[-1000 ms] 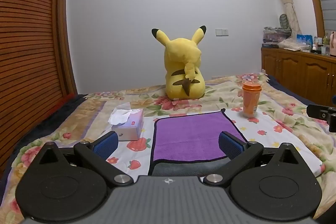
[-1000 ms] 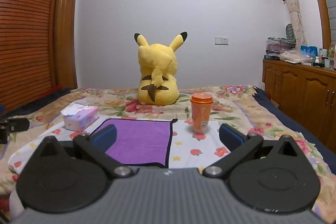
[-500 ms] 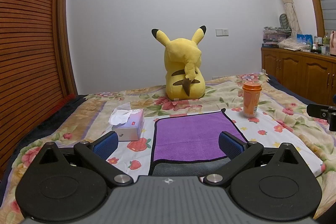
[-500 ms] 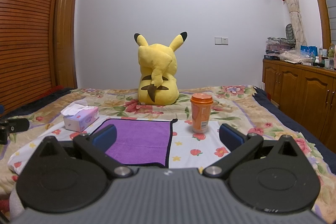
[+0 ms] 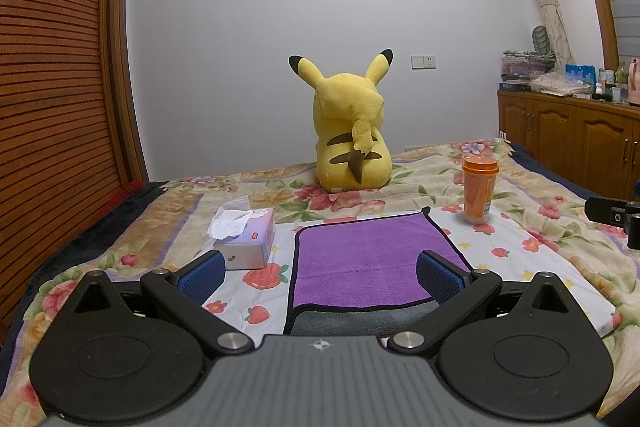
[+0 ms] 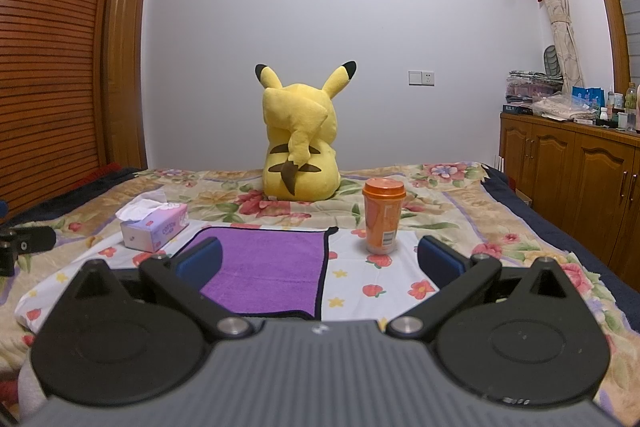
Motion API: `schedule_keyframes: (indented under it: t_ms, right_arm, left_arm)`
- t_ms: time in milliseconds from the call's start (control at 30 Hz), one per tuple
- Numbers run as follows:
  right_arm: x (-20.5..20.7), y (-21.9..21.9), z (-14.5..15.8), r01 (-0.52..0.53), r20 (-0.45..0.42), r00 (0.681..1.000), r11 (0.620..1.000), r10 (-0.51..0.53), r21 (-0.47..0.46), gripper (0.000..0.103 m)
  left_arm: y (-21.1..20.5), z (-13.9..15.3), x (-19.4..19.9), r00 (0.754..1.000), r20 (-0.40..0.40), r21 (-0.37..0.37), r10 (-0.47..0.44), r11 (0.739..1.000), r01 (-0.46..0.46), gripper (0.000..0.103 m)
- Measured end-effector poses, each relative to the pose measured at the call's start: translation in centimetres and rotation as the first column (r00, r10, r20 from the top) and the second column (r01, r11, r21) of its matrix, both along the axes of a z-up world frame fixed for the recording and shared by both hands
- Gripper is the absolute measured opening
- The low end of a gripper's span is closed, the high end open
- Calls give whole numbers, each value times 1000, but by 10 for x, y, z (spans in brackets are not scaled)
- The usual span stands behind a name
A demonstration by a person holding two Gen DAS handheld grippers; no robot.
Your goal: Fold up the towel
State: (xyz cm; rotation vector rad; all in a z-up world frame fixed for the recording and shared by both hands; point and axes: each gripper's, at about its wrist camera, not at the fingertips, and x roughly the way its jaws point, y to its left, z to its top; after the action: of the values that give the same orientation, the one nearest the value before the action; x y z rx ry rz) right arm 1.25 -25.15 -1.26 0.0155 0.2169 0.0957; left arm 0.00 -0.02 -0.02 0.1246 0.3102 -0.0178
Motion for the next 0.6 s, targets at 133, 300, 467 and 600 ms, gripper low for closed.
schedule_keyframes:
  t_ms: [133, 300, 467, 600]
  right_arm:
    - [0, 0, 0, 0, 1, 1000, 1000, 0, 0, 103]
    - [0, -1, 0, 0, 0, 1000, 1000, 0, 0, 103]
    - [0, -1, -1, 0, 2, 1000, 1000, 0, 2, 103]
    - [0, -1, -1, 1, 2, 1000, 1000, -1, 2, 103]
  left_arm:
    - [0, 0, 0, 1000, 1, 1, 0, 1000, 0, 103]
    - [0, 0, 0, 1000, 0, 1, 0, 1000, 0, 103]
    - [0, 0, 0, 1000, 1, 2, 0, 1000, 0, 103]
    - [0, 0, 0, 1000, 1, 2, 0, 1000, 0, 103]
